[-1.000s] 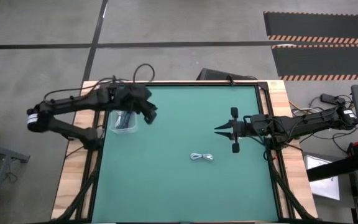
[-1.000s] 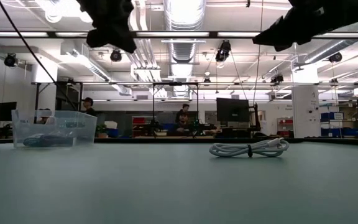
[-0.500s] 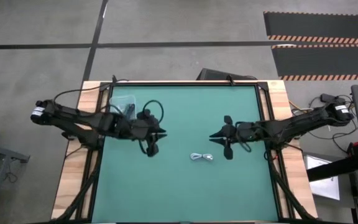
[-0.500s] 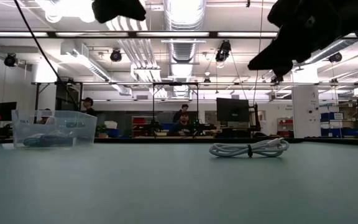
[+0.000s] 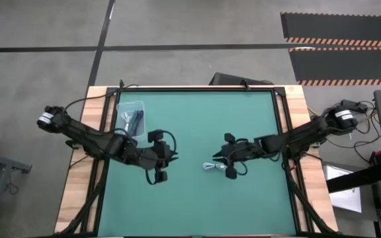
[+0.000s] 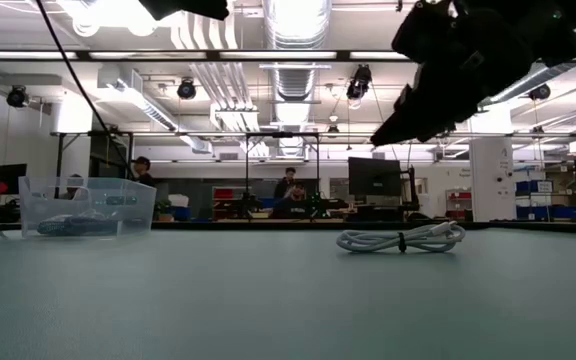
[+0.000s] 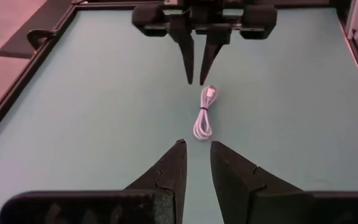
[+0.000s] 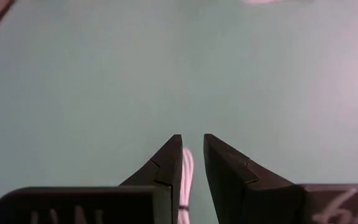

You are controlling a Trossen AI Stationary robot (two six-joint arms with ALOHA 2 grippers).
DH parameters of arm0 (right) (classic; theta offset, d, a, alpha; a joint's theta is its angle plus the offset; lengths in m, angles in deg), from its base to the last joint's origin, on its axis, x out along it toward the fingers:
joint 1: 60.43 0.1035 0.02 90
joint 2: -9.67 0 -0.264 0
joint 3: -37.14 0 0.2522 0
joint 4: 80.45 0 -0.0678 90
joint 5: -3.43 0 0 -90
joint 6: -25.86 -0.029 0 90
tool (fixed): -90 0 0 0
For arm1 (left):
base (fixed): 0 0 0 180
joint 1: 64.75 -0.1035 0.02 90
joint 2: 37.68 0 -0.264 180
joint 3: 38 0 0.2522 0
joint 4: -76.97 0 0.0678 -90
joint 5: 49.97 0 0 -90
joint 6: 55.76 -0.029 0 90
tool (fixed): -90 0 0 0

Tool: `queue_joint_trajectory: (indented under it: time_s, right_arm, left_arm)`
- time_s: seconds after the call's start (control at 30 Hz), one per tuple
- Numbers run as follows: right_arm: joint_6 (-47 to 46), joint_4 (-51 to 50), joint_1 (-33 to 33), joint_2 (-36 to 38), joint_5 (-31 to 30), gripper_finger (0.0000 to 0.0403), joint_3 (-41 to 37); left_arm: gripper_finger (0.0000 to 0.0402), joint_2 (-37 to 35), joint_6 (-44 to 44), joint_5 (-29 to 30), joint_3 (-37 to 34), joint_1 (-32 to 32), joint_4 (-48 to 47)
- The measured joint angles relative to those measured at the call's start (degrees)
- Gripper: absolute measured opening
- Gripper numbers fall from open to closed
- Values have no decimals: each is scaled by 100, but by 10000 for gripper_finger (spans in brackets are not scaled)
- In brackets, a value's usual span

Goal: Pick and place USB-C Cables
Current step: Put the light blue charger cable into the transparent bin

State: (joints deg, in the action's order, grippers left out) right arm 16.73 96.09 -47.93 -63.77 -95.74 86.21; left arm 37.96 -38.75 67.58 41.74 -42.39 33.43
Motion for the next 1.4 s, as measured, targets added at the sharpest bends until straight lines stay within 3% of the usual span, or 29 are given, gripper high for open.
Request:
queue_joint_trajectory:
  time_s: [0.4,0.8,1.4]
  right_arm:
    - [-142,-1602,449,-671,-320,56,763]
    - [-181,-1894,574,-772,-499,61,846]
    - [-295,-1846,572,-773,-898,184,846]
  left_arm:
    - [56,4,-254,20,-658,168,763]
    - [56,-158,-247,17,-1517,168,1750]
    - [56,-164,-295,19,-1663,168,2081]
